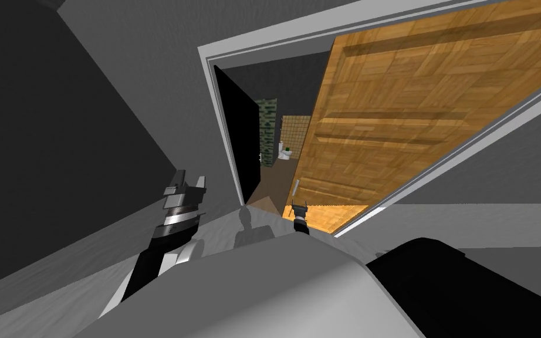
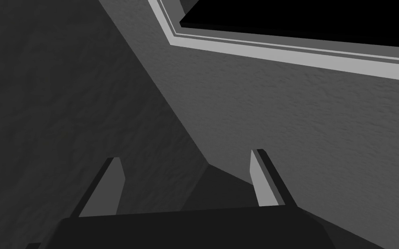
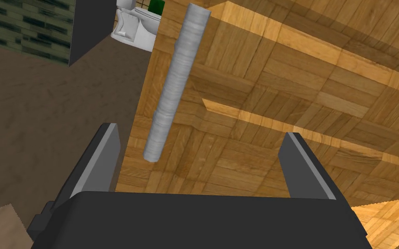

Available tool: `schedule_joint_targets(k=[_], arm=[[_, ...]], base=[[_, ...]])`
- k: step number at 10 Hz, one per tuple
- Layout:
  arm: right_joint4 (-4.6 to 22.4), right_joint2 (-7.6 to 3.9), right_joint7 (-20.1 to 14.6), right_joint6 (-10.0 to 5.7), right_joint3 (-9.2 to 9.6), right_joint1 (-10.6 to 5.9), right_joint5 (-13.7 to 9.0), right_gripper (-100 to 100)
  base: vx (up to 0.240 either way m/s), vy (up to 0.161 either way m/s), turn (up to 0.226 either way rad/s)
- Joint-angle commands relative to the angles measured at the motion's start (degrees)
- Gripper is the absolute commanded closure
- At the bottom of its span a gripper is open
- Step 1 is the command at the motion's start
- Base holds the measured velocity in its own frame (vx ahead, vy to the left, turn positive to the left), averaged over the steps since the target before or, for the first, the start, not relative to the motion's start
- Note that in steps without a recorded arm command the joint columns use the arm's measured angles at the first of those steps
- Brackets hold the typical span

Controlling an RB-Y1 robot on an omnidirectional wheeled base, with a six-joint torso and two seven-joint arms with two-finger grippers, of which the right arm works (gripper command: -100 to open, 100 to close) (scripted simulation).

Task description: Push the door open

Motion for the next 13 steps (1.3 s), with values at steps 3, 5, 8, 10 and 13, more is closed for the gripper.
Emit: schedule_joint_targets(k=[3, 5, 8, 10, 13], arm=[[3.92, 1.00, -3.79, -1.01, -0.34, -1.11, -1.48, -100], [6.30, 1.81, -6.22, -1.53, -0.60, -1.81, -2.51, -100], [8.89, 2.82, -8.86, -2.09, -0.89, -2.56, -3.62, -100], [10.60, 3.59, -10.61, -2.46, -1.08, -3.07, -4.35, -100], [11.43, 1.84, -11.09, -2.55, -1.31, -3.56, -4.62, -100]], base=[[0.051, -0.084, 0.106], [0.036, -0.096, 0.116], [0.048, -0.096, 0.109], [0.043, -0.088, 0.104], [0.037, -0.046, 0.040]])
